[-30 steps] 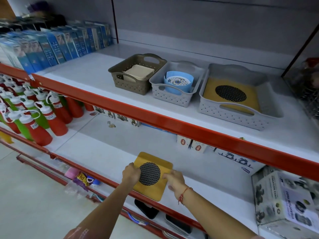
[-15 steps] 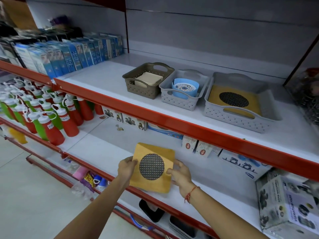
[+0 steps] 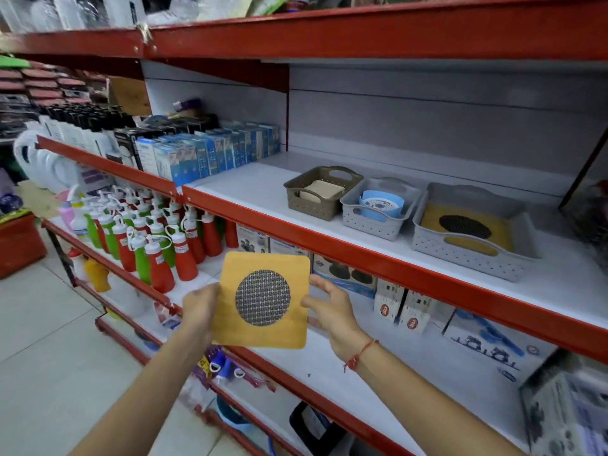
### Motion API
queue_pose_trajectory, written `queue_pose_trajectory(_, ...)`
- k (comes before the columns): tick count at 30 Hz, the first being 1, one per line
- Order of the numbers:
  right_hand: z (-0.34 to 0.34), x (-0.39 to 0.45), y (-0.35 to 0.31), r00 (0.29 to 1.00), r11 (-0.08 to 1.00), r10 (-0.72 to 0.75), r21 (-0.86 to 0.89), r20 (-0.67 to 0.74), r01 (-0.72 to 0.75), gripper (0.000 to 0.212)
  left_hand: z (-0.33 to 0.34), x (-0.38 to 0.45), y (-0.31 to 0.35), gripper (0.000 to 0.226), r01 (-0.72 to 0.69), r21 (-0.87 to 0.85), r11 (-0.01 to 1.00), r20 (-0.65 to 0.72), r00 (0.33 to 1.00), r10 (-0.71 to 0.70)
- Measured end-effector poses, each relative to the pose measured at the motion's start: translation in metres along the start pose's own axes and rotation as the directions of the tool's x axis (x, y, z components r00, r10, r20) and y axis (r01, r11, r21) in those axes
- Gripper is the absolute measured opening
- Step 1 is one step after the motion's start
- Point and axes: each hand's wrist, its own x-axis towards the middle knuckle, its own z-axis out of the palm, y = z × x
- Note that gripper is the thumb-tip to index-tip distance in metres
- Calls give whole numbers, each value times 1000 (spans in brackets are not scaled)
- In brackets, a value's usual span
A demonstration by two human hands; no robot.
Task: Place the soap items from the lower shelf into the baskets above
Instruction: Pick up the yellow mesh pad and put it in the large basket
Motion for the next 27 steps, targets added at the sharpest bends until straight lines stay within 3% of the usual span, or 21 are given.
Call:
queue_pose_trajectory(6,8,-10,-65,986,988,-156,22,60,155,40,-8,-29,85,11,-99,-68,993,92,990,105)
queue_pose_trajectory(10,-14,-10,-104,978,977,-211,30,-4,211,43,19,-44,121,4,-154,-97,983,178,969,169)
queue_pose_trajectory(14,-50,-5,-134,961,962,-272,2,-52,273,30,64,-54,147,12,-186,-78,979,274,941,200)
queue_pose_trajectory(19,-108,8,-166,952,970,-244,-29,-188,243,34,135,-62,162,6,-231,-67,971,426,873,237)
queue_pose_trajectory(27,-225,29,-209,925,981,-172,-146,-338,129,19,259,-83,167,16,-161,-80,984,619,765,176)
